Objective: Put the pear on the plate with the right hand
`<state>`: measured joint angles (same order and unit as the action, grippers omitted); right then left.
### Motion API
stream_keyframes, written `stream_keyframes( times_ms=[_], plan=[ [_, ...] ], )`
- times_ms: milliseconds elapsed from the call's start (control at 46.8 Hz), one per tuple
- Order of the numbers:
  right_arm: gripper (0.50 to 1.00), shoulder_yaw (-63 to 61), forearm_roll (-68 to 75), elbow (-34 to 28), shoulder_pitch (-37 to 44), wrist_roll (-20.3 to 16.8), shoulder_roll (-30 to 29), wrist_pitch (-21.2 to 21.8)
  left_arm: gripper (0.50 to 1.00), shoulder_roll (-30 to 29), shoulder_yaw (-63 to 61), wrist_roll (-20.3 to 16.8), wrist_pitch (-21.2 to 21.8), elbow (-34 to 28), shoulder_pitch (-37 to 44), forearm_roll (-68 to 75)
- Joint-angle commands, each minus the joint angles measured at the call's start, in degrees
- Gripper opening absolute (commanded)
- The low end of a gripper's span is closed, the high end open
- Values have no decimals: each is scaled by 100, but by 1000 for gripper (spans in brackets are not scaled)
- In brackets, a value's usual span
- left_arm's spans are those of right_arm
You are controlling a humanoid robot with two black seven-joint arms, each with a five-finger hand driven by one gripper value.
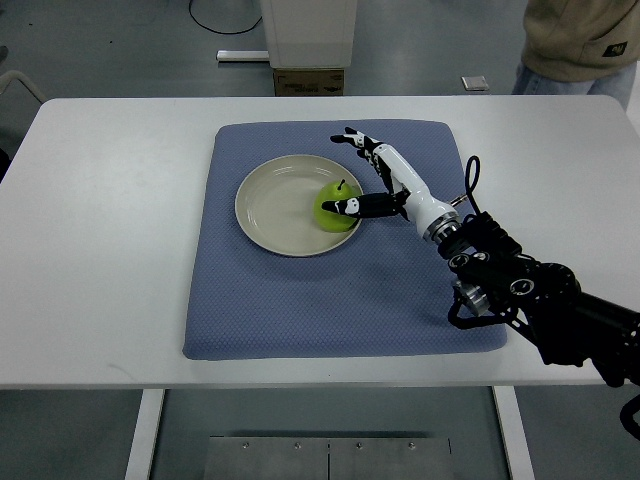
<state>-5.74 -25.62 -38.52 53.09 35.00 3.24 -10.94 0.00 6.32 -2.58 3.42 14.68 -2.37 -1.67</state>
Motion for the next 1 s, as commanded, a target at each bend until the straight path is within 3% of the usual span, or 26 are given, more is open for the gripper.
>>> stream_keyframes(
  times_ms=[0, 385, 598, 748, 983],
  plan=[
    [998, -68, -4, -77, -54, 0, 167, 4, 1000, 0, 0, -5, 1, 0, 0, 0],
    [998, -437, -4, -288, -344, 0, 713, 4, 1000, 0, 0, -5, 1, 0, 0, 0],
    [998, -1227, 5, -253, -572, -2, 757, -5, 1000, 0, 0, -5, 1, 0, 0, 0],
    [998, -1966, -4, -191, -748, -397, 713, -5, 1000, 0, 0, 3, 1, 0, 0, 0],
    [1000, -2634, -4, -165, -871, -705, 555, -14, 1000, 0, 0, 3, 1, 0, 0, 0]
  ],
)
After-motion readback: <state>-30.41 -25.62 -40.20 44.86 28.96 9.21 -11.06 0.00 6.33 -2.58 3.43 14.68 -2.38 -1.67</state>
